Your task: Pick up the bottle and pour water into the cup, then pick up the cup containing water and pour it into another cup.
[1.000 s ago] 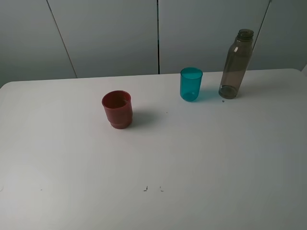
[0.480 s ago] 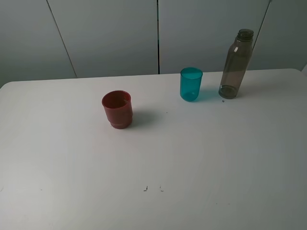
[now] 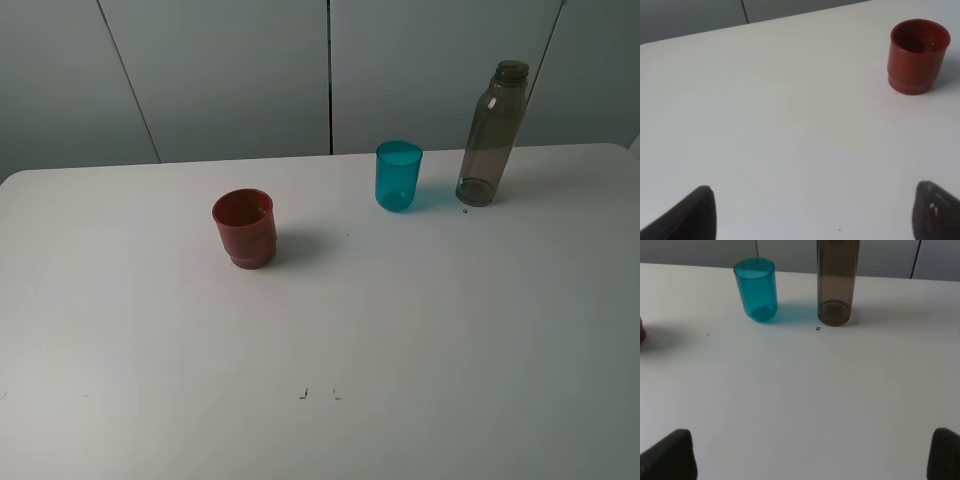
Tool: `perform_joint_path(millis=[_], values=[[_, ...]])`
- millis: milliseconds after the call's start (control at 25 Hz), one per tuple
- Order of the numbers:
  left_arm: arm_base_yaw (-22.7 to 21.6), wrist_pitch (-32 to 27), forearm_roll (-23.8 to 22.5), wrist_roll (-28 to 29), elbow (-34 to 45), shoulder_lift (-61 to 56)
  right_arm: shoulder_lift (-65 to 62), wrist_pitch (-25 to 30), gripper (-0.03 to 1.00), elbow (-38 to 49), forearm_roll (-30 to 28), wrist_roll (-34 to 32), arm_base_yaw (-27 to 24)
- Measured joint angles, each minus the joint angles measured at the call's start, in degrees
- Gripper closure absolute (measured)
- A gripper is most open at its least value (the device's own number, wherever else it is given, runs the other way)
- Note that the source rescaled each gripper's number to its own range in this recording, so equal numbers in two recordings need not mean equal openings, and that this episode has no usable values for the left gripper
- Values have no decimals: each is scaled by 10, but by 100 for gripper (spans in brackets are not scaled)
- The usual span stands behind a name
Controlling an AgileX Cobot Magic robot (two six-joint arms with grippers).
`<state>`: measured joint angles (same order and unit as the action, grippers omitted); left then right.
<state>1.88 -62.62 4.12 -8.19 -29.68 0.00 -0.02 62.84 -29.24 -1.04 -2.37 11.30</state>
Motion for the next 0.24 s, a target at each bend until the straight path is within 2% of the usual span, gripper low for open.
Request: perform_joint_path(millis=[240], values=[[0, 0, 0, 0, 0, 0, 0, 0, -3, 0, 0, -1, 0]])
